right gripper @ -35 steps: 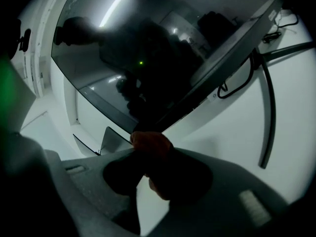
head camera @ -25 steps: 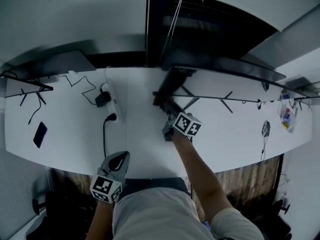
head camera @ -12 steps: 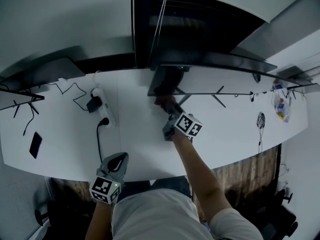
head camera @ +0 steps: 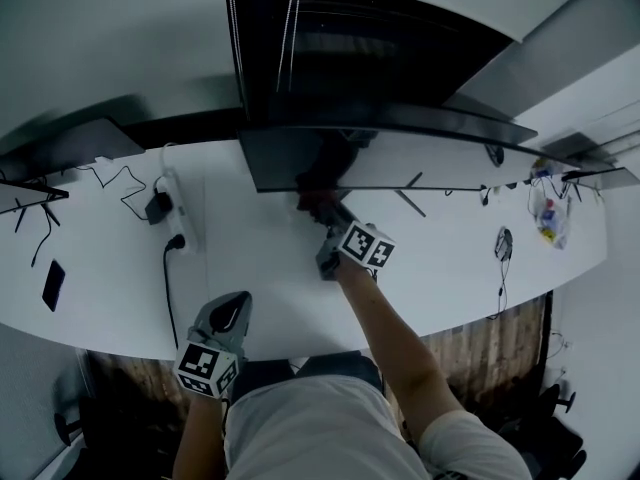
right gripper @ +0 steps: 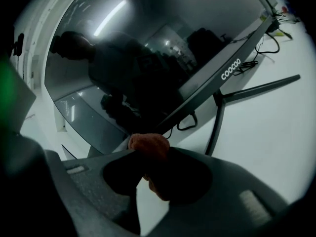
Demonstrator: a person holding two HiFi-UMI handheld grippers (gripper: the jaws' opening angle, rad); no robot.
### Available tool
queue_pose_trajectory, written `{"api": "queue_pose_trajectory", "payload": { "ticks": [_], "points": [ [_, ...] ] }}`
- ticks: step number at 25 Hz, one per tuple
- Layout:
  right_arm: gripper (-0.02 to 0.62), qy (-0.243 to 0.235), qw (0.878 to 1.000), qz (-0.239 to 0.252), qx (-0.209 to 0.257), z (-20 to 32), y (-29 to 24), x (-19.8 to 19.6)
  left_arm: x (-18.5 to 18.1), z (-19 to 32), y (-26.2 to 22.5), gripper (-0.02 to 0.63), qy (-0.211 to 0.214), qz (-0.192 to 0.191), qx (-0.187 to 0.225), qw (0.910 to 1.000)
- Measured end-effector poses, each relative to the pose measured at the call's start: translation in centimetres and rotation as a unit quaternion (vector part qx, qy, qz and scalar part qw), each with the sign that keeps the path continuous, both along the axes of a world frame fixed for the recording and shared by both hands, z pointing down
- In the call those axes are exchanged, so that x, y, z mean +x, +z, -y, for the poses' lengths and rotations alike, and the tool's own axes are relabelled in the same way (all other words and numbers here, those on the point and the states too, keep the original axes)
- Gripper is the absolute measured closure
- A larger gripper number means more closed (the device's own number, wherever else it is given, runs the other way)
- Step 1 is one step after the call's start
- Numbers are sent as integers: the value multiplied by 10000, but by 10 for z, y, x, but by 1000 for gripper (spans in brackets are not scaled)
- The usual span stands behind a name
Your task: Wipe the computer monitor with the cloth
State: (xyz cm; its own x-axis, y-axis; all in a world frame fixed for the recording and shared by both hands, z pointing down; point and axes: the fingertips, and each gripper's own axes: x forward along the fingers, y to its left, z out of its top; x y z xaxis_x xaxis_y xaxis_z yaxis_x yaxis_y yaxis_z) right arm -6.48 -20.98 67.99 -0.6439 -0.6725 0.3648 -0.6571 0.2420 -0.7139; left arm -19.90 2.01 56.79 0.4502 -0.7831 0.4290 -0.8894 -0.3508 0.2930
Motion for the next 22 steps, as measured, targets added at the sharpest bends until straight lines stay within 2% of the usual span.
{"api": "queue_pose_trajectory", "payload": {
  "ticks": [13,22],
  "points": [
    [465,-123,9999,69,-55,17,1,59,60,13,7,597,-103,134,-106,9998],
    [465,-68,10000,-32,-2,30,2,110,101,29,8,597,11,136,-116,9998]
  ]
}}
